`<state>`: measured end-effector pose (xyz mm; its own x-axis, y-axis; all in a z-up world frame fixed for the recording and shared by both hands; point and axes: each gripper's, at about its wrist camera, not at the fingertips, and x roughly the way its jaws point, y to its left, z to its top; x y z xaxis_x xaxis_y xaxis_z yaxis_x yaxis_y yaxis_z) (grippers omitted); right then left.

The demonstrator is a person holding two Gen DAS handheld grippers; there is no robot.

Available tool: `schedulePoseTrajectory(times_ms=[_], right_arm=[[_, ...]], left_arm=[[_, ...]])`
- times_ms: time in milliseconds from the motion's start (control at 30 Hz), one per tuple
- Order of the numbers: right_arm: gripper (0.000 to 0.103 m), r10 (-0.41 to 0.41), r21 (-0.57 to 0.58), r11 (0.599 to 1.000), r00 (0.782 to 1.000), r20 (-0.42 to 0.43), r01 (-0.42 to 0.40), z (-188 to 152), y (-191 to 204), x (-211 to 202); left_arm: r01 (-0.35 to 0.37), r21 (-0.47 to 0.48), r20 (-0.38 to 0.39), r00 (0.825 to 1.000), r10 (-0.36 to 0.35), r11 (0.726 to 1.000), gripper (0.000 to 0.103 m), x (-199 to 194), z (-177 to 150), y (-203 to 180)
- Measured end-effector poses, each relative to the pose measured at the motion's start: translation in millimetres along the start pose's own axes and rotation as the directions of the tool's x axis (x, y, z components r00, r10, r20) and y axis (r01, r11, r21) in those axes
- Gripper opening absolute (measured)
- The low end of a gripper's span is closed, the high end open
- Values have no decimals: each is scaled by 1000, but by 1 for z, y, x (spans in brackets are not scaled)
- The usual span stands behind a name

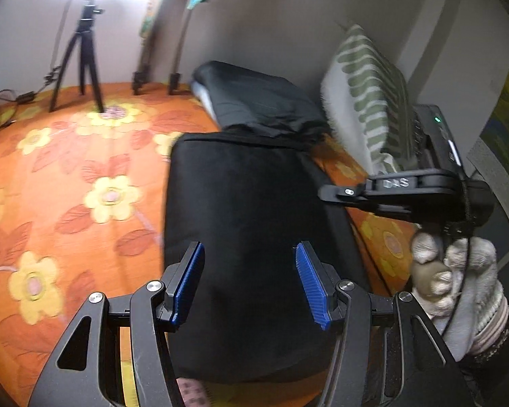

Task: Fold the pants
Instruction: 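Fold the held hem over toward the waistband with both tools, then open both tools and press the folded trousers flat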

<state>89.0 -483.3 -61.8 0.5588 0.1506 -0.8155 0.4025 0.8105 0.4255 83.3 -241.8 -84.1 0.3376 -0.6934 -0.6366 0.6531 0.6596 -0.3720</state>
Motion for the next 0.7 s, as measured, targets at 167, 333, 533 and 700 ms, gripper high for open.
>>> schedulePoseTrajectory(times_ms=[167, 333, 533, 700], right_arm=[[4, -47, -20, 999, 999, 21, 48, 10, -3, 6], [4, -75, -18, 997, 997, -3, 75, 6, -12, 16], [4, -72, -18, 997, 997, -29, 72, -2, -22, 20], [4, -69, -51, 996, 997, -34, 67, -4, -22, 21]], left_arm=[[43, -5, -43, 998, -43, 999, 55, 20, -1, -6], [39, 23, -102, 994, -36, 999, 55, 37, -7, -9], [19, 59, -138, 990, -11, 998, 55, 40, -18, -9], [-6, 128, -129, 991, 22, 992, 55, 26, -30, -17]])
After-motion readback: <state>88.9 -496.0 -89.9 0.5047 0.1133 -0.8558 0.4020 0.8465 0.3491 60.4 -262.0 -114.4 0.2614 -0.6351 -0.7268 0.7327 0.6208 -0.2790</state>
